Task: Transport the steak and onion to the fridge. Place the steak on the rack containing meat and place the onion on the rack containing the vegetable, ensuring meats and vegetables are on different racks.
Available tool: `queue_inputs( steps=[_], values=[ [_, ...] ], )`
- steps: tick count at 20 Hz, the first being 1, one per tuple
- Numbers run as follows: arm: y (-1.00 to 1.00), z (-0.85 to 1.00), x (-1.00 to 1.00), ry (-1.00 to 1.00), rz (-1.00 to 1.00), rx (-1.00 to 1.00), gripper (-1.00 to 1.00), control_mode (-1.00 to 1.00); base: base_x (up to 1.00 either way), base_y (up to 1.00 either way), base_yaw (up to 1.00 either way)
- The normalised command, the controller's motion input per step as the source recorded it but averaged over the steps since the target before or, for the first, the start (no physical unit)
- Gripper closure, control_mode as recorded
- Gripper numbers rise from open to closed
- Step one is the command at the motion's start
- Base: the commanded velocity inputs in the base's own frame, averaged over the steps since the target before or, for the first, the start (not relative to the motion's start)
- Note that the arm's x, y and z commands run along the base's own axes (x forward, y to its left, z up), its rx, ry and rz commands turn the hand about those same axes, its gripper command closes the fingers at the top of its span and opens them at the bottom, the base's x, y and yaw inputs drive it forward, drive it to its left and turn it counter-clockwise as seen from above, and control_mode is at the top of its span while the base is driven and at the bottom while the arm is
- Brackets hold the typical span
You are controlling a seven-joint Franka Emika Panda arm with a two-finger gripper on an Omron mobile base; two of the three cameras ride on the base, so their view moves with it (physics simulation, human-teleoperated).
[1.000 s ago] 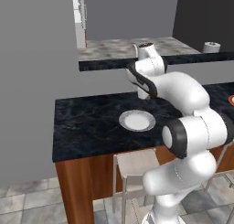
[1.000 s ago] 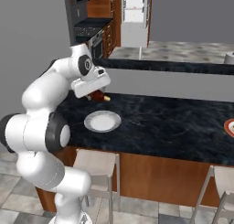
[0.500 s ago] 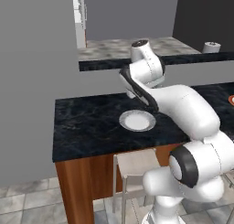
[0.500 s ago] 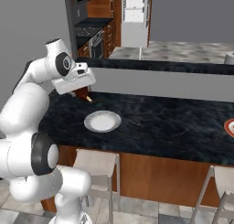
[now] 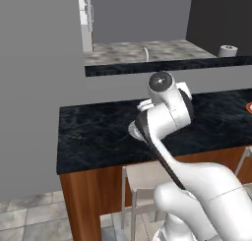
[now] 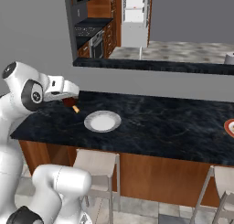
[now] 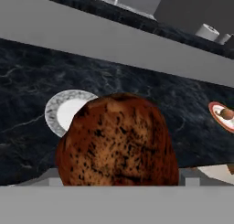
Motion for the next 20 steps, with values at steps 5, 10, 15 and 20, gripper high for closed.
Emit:
queue_inputs(
  steps=[5, 10, 15, 20],
  values=[
    [-0.03, 0.64, -0.85, -0.38, -0.15, 0.09, 1.00, -1.00, 0.00, 0.00, 0.00],
    [-0.30, 0.97, -0.44, -0.07, -0.03, 0.19, 1.00, -1.00, 0.00, 0.00, 0.00],
    [-0.41, 0.88, -0.09, 0.01, 0.00, 0.26, 1.00, -1.00, 0.00, 0.00, 0.00],
    [-0.14, 0.35, -0.01, 0.08, 0.00, 0.22, 1.00, -1.00, 0.00, 0.00, 0.00]
  ],
)
